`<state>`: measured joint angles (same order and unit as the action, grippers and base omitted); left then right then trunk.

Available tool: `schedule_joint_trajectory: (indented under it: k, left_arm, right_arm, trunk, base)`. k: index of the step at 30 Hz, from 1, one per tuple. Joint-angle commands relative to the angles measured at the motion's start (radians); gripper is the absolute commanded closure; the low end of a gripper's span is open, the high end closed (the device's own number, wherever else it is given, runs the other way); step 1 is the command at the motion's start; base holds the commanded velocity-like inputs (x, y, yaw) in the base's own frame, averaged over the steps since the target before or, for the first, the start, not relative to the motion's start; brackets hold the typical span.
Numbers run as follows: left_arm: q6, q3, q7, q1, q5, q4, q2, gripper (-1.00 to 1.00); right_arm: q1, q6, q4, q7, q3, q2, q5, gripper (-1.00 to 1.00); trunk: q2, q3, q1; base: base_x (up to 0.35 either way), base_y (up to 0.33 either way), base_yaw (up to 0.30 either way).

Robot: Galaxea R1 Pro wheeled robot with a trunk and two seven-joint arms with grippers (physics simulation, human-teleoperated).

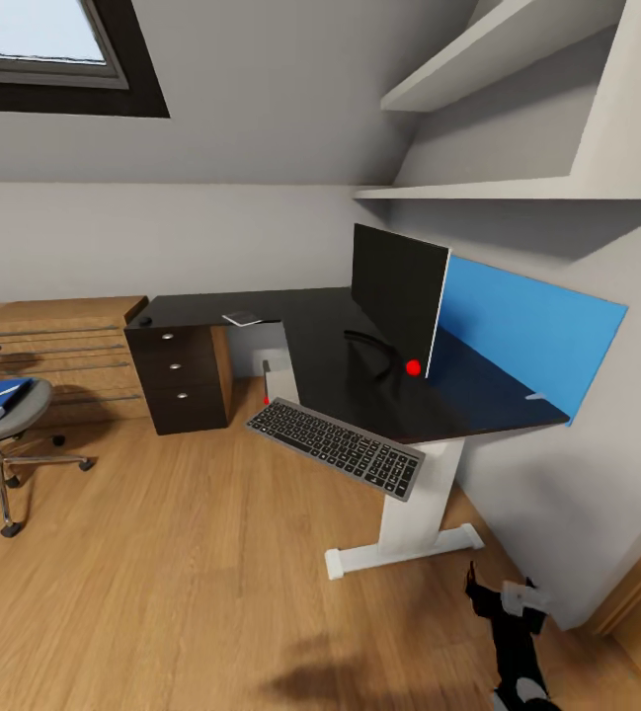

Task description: In the bedroom, organize the workspace by keeping the computer under the desk, ensuring the monitor is on the desk, placing the keyboard on the desk next to the monitor, placing the mouse on the desk next to the keyboard, moving the folder from the swivel chair onto the desk next to the mouse, stacking the notebook on top of the folder with the pen on top of the notebook, and positioning the swivel chair next to the desk.

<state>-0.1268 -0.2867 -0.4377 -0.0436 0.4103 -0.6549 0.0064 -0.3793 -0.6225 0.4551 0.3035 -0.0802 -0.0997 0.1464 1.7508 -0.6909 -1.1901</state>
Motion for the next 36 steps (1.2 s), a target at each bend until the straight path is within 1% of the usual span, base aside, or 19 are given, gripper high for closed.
schedule_joint_trajectory:
  k: [1, 4, 6, 7, 8, 9, 10, 11, 12, 14, 17, 20, 21, 22, 23, 25, 28, 33, 36]
  left_arm:
    - [-0.007, -0.006, -0.007, -0.001, 0.01, -0.002, 0.001, -1.0]
    - [-0.007, -0.006, -0.007, -0.001, 0.01, -0.004, 0.003, -1.0]
    - [-0.007, -0.006, -0.007, -0.001, 0.01, -0.004, 0.003, -1.0]
    - [-0.007, -0.006, -0.007, -0.001, 0.01, -0.004, 0.004, -1.0]
    - [-0.007, -0.006, -0.007, -0.001, 0.01, -0.004, 0.004, -1.0]
    - [-0.007, -0.006, -0.007, -0.001, 0.009, -0.005, 0.004, -1.0]
    - [-0.007, -0.006, -0.007, -0.001, 0.009, -0.005, 0.004, -1.0]
    - [-0.007, -0.006, -0.007, -0.001, 0.009, -0.005, 0.003, -1.0]
    - [-0.007, -0.006, -0.007, -0.001, 0.009, -0.005, 0.003, -1.0]
    - [-0.007, -0.006, -0.007, -0.001, 0.009, -0.004, 0.003, -1.0]
    - [-0.007, -0.006, -0.007, -0.001, 0.008, -0.004, 0.003, -1.0]
    - [-0.007, -0.006, -0.007, -0.001, 0.008, -0.004, 0.003, -1.0]
    - [-0.007, -0.006, -0.007, -0.001, 0.008, -0.005, 0.003, -1.0]
    - [-0.007, -0.006, -0.007, -0.001, 0.008, -0.004, 0.003, -1.0]
    - [-0.007, -0.006, -0.007, -0.001, 0.008, -0.004, 0.003, -1.0]
    - [-0.007, -0.006, -0.007, -0.001, 0.008, -0.004, 0.003, -1.0]
    - [-0.007, -0.006, -0.007, -0.001, 0.008, -0.003, 0.003, -1.0]
    - [-0.007, -0.006, -0.007, -0.001, 0.008, -0.003, 0.003, -1.0]
    - [-0.007, -0.006, -0.006, -0.001, 0.008, -0.003, 0.003, -1.0]
  right_arm:
    - [-0.159, 0.152, 0.009, -0.005, 0.045, -0.066, 0.113, -1.0]
    - [-0.286, 0.282, 0.018, -0.058, 0.082, -0.124, 0.243, -1.0]
    - [-0.312, 0.325, 0.027, -0.077, 0.088, -0.147, 0.286, -1.0]
    - [-0.329, 0.374, 0.042, -0.093, 0.094, -0.164, 0.333, -1.0]
    - [-0.335, 0.401, 0.051, -0.1, 0.095, -0.17, 0.358, -1.0]
    - [-0.343, 0.456, 0.075, -0.114, 0.097, -0.178, 0.406, -1.0]
    - [-0.346, 0.484, 0.088, -0.121, 0.098, -0.181, 0.428, -1.0]
    - [-0.351, 0.539, 0.114, -0.138, 0.1, -0.186, 0.467, -1.0]
    - [-0.352, 0.566, 0.126, -0.147, 0.101, -0.188, 0.484, -1.0]
    - [-0.356, 0.678, 0.169, -0.193, 0.107, -0.194, 0.545, -1.0]
    - [-0.358, 0.842, 0.192, -0.301, 0.151, -0.2, 0.646, -1.0]
    - [-0.358, 0.933, 0.165, -0.373, 0.17, -0.202, 0.685, -1.0]
    - [-0.358, 1.001, 0.153, -0.408, 0.177, -0.203, 0.699, -1.0]
    - [-0.358, 1.029, 0.151, -0.42, 0.179, -0.203, 0.704, -1.0]
    - [-0.358, 1.182, 0.142, -0.524, 0.189, -0.213, 0.739, -1.0]
    - [-0.357, 1.225, 0.139, -0.586, 0.192, -0.221, 0.748, -1.0]
    - [-0.357, 1.26, 0.136, -0.665, 0.194, -0.228, 0.756, -1.0]
    - [-0.357, 1.309, 0.125, -0.716, 0.195, -0.231, 0.762, -1.0]
    - [-0.357, 1.349, 0.112, -0.778, 0.196, -0.231, 0.766, -1.0]
  trunk:
    - [0.0, -0.001, 0.0]
    - [0.0, -0.001, 0.0]
    - [0.0, -0.001, 0.0]
    - [0.0, -0.001, 0.0]
    - [0.0, -0.001, 0.0]
    - [0.0, -0.001, 0.0]
    - [0.0, -0.001, 0.0]
    - [0.0, -0.001, 0.0]
    - [0.0, -0.001, 0.0]
    - [0.0, -0.001, 0.0]
    - [0.0, -0.001, 0.0]
    - [0.0, -0.001, 0.0]
    - [0.0, -0.001, 0.0]
    - [0.0, -0.001, 0.0]
    - [0.0, -0.001, 0.0]
    - [0.0, -0.001, 0.0]
    - [0.0, -0.001, 0.0]
    - [0.0, -0.001, 0.0]
    - [0.0, -0.001, 0.0]
  base:
    - [0.0, 0.0, 0.0]
    - [0.0, 0.0, 0.0]
    - [0.0, 0.0, 0.0]
    - [0.0, 0.0, 0.0]
    - [0.0, 0.0, 0.0]
    - [0.0, 0.0, 0.0]
    - [0.0, 0.0, 0.0]
    - [0.0, 0.0, 0.0]
    - [0.0, 0.0, 0.0]
    - [0.0, 0.0, 0.0]
    - [0.0, 0.0, 0.0]
    - [0.0, 0.0, 0.0]
    - [0.0, 0.0, 0.0]
    - [0.0, 0.0, 0.0]
    - [0.0, 0.0, 0.0]
    - [0.0, 0.0, 0.0]
    - [0.0, 0.0, 0.0]
    - [0.0, 0.0, 0.0]
    - [0.0, 0.0, 0.0]
